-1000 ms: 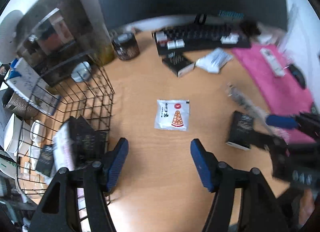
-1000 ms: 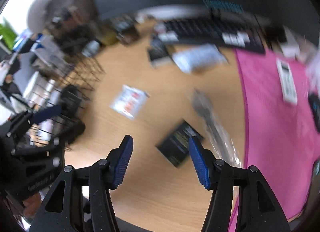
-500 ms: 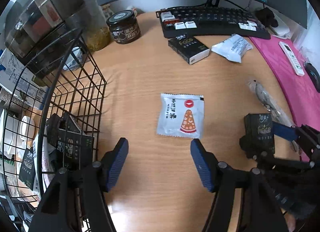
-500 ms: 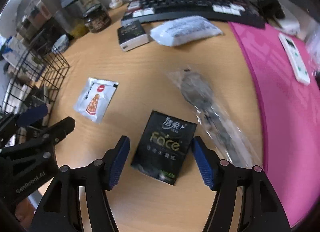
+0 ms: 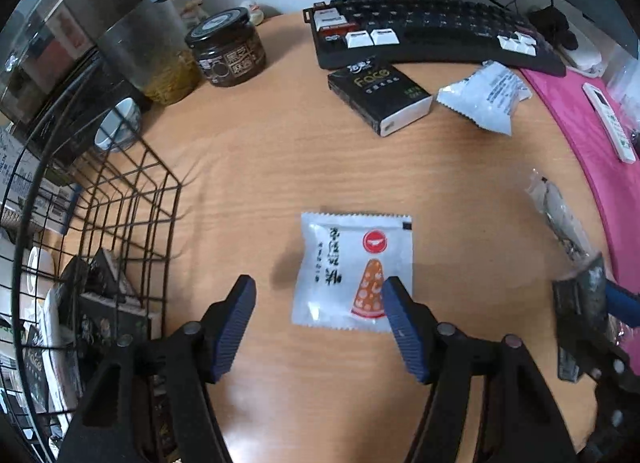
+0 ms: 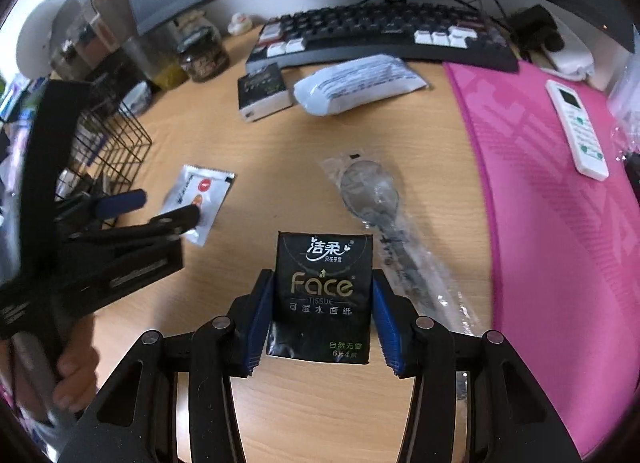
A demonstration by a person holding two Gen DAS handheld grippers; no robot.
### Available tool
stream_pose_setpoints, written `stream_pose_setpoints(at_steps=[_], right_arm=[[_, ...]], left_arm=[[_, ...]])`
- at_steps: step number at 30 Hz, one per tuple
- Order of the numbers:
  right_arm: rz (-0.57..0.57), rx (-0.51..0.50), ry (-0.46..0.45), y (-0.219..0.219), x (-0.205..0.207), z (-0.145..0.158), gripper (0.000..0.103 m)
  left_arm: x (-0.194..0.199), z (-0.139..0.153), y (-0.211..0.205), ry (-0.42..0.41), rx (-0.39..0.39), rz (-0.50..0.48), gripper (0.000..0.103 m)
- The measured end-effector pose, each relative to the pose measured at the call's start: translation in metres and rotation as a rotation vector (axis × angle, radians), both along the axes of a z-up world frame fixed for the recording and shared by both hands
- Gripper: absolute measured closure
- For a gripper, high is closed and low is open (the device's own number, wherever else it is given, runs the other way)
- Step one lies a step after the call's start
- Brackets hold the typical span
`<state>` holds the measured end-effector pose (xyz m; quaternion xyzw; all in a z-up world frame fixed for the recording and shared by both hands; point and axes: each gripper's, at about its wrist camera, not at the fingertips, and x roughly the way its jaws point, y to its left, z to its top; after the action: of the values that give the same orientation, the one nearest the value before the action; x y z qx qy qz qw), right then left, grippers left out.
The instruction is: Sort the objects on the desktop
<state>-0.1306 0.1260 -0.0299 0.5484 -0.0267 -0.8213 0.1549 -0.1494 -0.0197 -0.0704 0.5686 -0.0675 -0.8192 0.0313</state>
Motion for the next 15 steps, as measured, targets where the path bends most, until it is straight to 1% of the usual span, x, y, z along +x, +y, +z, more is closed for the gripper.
stream_pose_setpoints(at_steps=[3, 5, 9, 11, 13, 14, 15], right_arm=[[0.004, -0.016, 0.001, 0.001, 0.000, 0.001, 0.055], [0.001, -0.027, -0.002, 0.004, 0.000, 0.001, 0.055], [0.000, -0.041, -0.003, 0.007, 0.000, 0.001, 0.055], [0.001, -0.051, -0.007, 0.008, -0.001, 0.001, 0.055], [-0.002, -0.053, -0.010, 0.008, -0.001, 0.000, 0.055], [-0.003, -0.056, -0.012, 0.009, -0.001, 0.000, 0.055], [-0.004, -0.059, -0.014, 0.010, -0.002, 0.000, 0.055]], left_arm=[[-0.004, -0.001, 0.001, 0.008, -0.004, 0.000, 0.028], [-0.004, 0.000, 0.002, 0.008, 0.011, -0.002, 0.028], [-0.010, -0.002, 0.006, -0.013, 0.064, -0.018, 0.028], [-0.012, -0.003, 0.008, -0.011, 0.057, -0.017, 0.026], [-0.012, -0.003, 0.009, -0.014, 0.066, -0.018, 0.026], [-0.012, -0.003, 0.009, -0.015, 0.073, -0.019, 0.026], [-0.011, -0.003, 0.010, -0.014, 0.090, -0.026, 0.029]])
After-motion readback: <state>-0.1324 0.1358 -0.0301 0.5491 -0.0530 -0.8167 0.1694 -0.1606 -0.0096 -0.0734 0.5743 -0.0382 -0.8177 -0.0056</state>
